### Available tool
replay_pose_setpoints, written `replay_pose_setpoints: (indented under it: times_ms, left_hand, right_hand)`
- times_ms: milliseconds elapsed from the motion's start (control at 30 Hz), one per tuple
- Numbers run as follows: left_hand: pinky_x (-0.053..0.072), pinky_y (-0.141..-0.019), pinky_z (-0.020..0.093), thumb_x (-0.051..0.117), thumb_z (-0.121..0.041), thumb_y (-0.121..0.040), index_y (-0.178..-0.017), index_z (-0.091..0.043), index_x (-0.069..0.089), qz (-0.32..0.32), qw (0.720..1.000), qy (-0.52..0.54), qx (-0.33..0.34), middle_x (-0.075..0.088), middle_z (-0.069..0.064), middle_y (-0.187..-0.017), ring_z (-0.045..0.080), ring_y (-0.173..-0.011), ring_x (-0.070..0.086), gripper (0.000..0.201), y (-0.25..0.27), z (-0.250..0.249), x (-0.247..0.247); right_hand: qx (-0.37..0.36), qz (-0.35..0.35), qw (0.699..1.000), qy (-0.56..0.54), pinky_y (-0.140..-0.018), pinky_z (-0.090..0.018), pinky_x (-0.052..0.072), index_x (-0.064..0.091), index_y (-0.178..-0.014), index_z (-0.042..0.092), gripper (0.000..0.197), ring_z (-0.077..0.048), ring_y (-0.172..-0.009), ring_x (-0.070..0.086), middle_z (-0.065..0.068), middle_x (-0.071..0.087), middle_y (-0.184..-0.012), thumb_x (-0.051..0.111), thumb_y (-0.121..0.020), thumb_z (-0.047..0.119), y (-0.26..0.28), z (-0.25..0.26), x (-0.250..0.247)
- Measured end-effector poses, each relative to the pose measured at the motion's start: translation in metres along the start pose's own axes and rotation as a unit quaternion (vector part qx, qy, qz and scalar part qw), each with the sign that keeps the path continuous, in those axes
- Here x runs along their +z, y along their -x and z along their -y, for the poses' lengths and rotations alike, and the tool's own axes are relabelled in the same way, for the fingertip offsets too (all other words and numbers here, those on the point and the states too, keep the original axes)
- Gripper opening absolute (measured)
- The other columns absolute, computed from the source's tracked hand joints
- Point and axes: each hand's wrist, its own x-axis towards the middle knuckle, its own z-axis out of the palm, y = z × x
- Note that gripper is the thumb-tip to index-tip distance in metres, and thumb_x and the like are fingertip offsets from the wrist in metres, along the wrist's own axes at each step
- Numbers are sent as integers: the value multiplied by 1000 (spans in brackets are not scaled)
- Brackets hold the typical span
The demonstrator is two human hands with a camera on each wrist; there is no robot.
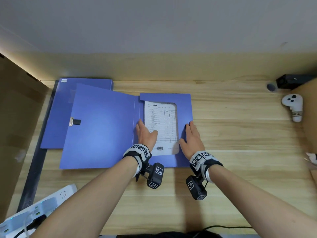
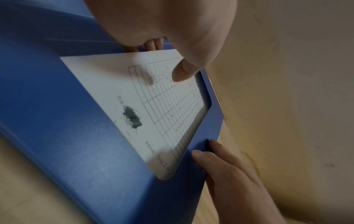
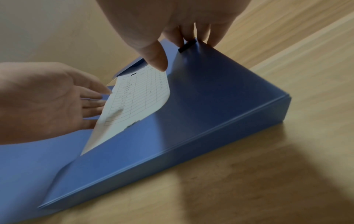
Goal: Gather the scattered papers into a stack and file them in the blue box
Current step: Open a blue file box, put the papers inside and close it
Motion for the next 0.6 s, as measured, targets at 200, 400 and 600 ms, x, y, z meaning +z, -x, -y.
replay_pose_setpoints:
  times_ms: [200, 400, 600]
  left_hand:
    - [21, -120, 50, 57, -23, -84, -155, -16, 15, 59, 998, -20, -14, 16, 4, -162, 26, -149, 17, 83, 11, 13, -9]
    - [25, -118, 51, 56, -31, -74, -152, -24, 22, 86, 996, -33, -5, 23, 0, -161, 26, -148, 22, 86, 12, 17, -2]
    - [25, -119, 41, 53, -15, -90, -153, -17, 24, 16, 999, 28, 2, 26, 0, -160, 19, -147, 26, 69, 30, 24, -25]
  right_hand:
    - [-7, 14, 1000, 6, -121, -32, 13, 5, -156, 10, 71, -19, -153, -5, -1, -12, -165, 42, -97, 25, 1, -4, -4]
    - [-8, 16, 1000, 4, -121, -32, 13, 8, -156, 9, 70, -19, -153, -3, -3, -9, -165, 43, -97, 23, -2, -5, -4]
    - [-25, 18, 999, 13, -121, -32, 15, 12, -155, 7, 70, -21, -153, 4, -4, -4, -166, 46, -96, 24, -1, -6, -14]
